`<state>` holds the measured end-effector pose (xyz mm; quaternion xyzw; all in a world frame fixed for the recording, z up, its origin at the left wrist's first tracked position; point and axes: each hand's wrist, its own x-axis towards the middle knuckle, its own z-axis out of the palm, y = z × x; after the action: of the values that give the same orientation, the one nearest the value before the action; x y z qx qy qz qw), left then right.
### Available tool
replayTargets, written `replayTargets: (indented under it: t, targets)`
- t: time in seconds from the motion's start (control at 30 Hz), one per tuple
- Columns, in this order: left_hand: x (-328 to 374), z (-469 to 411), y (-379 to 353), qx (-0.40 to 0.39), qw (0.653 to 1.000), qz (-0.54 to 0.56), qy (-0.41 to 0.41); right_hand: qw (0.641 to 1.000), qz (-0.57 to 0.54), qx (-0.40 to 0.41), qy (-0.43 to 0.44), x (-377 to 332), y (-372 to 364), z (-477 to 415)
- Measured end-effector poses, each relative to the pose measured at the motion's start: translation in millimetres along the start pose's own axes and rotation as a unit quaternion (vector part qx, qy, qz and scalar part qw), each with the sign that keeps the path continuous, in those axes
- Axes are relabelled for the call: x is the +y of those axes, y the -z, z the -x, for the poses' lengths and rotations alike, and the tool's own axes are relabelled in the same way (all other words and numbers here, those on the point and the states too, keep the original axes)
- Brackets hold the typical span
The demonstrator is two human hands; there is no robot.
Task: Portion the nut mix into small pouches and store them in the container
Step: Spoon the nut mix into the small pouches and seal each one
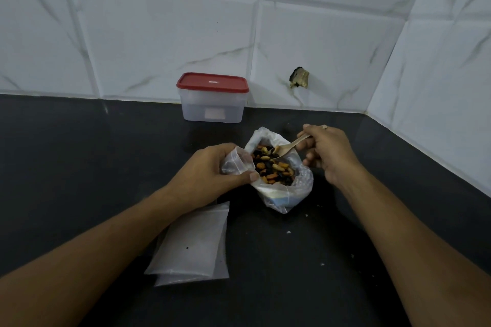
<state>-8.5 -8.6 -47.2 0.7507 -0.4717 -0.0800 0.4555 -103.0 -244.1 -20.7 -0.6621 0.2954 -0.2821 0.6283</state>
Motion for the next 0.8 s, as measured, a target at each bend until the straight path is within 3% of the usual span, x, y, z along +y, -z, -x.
replayTargets:
  t: [0.37, 0.57, 0.8]
  targets:
    - [1.0, 1.0, 2.1, 0.021, 1.0, 0.017, 0.011, 0.998, -0.066, -0.008, -0.018, -8.8, 3.2, 3.0]
    - [1.2, 0.6, 1.1, 0.04, 0.999, 0.019, 0.031, 0.993, -0.096, -0.068, -0.002, -22.8, -0.7, 15.2]
    - [0.0, 0.2, 0.4, 0.044, 0.998, 0.034, 0.031, 0.983, -0.059, -0.169, 0.03, -26.6, -20.7, 38.9]
